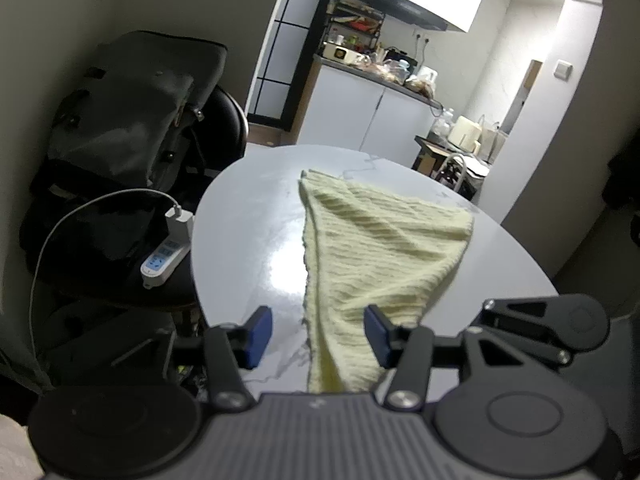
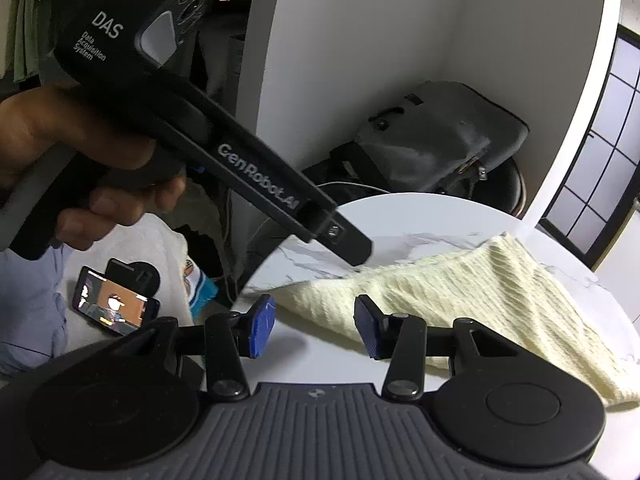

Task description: Fold towel

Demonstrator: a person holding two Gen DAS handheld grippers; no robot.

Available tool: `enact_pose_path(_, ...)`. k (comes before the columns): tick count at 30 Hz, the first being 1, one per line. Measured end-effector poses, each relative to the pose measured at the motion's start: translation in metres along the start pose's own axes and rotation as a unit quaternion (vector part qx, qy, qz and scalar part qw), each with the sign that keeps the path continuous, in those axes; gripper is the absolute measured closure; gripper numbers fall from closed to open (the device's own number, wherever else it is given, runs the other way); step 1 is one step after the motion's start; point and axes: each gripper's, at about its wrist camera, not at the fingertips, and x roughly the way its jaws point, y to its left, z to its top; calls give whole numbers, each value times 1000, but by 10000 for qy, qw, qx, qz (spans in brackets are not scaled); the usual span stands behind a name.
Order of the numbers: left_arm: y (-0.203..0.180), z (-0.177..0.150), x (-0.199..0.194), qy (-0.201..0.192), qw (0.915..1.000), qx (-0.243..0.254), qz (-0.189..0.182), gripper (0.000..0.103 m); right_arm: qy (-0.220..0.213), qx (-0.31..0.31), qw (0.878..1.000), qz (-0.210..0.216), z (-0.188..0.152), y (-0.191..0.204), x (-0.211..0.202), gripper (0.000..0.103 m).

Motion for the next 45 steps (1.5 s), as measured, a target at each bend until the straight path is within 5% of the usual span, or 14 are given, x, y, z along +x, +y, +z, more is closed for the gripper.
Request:
enact_pose_path(19, 15, -3, -1, 39, 9999, 25, -128, 39, 357, 719, 9964, 271, 10, -9, 28, 55)
enact_pose_path(23, 19, -4, -2, 34, 9999, 1, -145, 39, 344, 832, 9959, -33, 6, -17, 29, 96)
enact_pose_path(33, 26, -2, -6, -60, 9999, -62, -66, 39, 53, 954, 9953, -162, 1, -29, 15, 97)
enact_pose_path(45, 8, 25, -7, -259, 9995, 76, -155, 34, -360, 927, 9935, -556, 36, -67, -31, 97)
